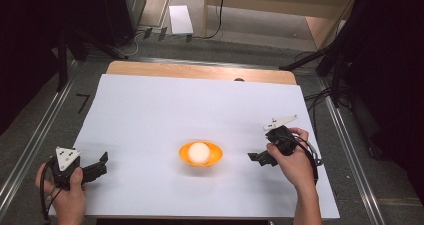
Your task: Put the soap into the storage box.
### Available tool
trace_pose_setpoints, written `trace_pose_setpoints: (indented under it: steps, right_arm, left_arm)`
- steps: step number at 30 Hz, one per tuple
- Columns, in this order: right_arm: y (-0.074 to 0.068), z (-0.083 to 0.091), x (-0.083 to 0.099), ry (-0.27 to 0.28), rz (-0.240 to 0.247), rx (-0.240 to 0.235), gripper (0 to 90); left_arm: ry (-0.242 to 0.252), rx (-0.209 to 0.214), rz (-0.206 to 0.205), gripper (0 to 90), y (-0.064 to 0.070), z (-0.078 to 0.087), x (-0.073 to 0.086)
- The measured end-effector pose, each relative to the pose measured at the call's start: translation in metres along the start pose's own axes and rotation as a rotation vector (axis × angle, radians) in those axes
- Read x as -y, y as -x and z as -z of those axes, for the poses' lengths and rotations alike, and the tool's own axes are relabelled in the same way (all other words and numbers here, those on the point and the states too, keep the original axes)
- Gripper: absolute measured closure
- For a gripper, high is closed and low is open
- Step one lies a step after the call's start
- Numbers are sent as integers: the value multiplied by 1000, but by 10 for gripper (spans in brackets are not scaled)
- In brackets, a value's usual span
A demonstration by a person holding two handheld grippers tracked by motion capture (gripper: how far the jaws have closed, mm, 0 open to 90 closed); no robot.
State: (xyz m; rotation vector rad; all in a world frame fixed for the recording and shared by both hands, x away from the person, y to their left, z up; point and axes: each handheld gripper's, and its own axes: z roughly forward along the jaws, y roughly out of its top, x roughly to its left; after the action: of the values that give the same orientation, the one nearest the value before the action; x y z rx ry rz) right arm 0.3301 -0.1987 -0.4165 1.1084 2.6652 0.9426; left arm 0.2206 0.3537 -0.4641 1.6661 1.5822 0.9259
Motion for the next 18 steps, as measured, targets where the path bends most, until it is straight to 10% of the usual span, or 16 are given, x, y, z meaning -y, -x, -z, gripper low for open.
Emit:
trace_pose_setpoints:
  steps: [18]
  right_arm:
    - [28, 17, 58, 53, -126, 65, 0]
  left_arm:
    - [4, -26, -9, 34, 2, 0, 0]
